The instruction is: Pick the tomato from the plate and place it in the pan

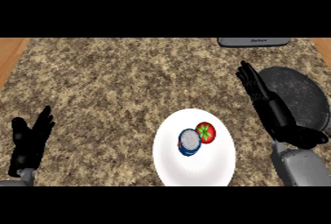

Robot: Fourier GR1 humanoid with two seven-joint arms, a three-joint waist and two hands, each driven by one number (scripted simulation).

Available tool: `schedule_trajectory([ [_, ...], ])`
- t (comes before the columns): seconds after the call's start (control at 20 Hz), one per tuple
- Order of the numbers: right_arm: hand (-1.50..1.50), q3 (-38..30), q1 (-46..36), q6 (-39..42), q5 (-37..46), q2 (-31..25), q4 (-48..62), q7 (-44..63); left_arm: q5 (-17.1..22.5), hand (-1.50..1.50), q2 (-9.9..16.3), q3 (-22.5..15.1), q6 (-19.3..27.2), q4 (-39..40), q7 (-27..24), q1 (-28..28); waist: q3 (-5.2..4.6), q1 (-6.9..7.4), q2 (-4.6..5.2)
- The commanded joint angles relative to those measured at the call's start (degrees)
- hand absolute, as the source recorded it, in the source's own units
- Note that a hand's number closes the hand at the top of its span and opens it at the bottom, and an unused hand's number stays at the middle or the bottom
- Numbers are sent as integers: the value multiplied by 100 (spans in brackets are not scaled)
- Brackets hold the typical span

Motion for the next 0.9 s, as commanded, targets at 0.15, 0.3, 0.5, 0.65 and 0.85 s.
schedule_trajectory([
  [0.15, 150, 1130, -947, 1778, -473, 66, 368, 485, -56, 0, -567, -562, -331, -860, -656, -843, -124, 469, -143],
  [0.3, 150, 1352, -1565, 1953, 984, -1141, 283, 485, 5, 0, -980, -927, -538, -1088, -1006, -1015, -181, 313, -236],
  [0.5, -150, 770, -1803, 3575, -444, -1348, 1663, 55, -295, 0, -1406, -1362, -416, -1234, -1592, -648, -107, 328, -130],
  [0.65, -150, 733, -2260, 4108, 157, -1814, 2191, -836, -334, 0, -1430, -1389, -441, -1215, -1767, -437, -103, 339, -127],
  [0.85, -150, 865, -2984, 4245, 865, -1900, 2504, -1363, -214, 0, -1345, -1211, -640, -1104, -1819, -443, -107, 302, -144],
])
